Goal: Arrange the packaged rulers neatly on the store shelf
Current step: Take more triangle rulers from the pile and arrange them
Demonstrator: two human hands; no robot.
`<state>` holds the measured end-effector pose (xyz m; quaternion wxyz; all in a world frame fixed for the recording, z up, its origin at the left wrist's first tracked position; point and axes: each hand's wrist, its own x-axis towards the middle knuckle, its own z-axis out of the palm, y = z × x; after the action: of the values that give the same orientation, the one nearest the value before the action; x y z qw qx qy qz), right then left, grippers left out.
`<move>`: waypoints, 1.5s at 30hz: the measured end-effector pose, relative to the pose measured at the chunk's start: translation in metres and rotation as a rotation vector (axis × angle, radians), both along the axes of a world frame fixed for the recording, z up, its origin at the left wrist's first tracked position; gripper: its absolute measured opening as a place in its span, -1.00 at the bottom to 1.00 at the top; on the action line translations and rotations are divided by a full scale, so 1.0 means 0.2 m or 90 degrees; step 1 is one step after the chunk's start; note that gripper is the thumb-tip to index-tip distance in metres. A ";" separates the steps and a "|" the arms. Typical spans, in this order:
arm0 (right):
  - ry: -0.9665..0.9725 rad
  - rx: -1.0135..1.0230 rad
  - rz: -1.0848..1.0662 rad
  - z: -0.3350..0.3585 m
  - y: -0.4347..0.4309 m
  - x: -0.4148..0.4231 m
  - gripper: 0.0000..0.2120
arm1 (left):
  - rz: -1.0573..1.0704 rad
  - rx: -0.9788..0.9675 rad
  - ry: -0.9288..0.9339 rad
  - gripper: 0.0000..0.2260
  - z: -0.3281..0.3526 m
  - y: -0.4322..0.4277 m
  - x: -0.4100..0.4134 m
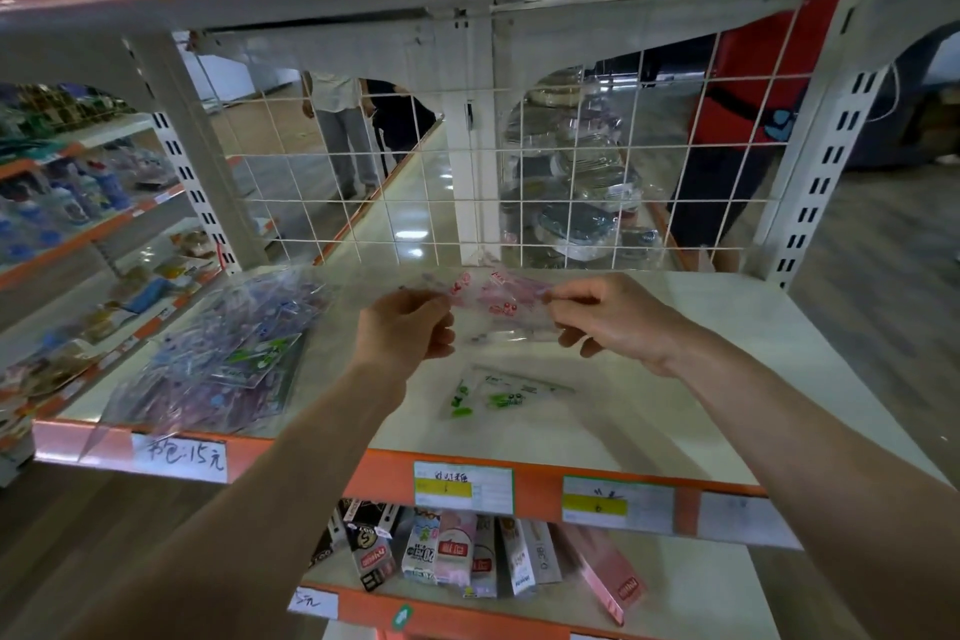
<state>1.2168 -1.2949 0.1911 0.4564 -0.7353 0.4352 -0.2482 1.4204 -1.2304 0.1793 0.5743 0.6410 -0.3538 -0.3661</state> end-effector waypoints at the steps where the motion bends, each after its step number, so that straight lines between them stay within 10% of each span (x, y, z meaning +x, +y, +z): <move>1: 0.018 -0.034 0.006 0.00 -0.01 0.00 -0.71 | -0.005 0.010 -0.012 -0.93 0.00 -0.02 0.00; 9: 0.152 -0.261 -0.067 -0.01 -0.23 0.06 -0.97 | -0.024 0.020 -0.293 -0.80 0.01 -0.24 0.04; 18: 0.327 -0.269 -0.074 -0.03 -0.42 0.11 -0.78 | -0.086 0.091 -0.567 -0.72 -0.08 -0.48 0.08; 45: 0.413 -0.179 -0.083 -0.13 -0.52 0.15 -0.89 | -0.080 0.180 -0.656 -0.88 -0.11 -0.48 0.15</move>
<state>1.2468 -1.3995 0.1642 0.1723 -0.8020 0.5651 -0.0881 1.4501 -1.3264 0.1564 0.2109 0.7863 -0.5750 -0.0819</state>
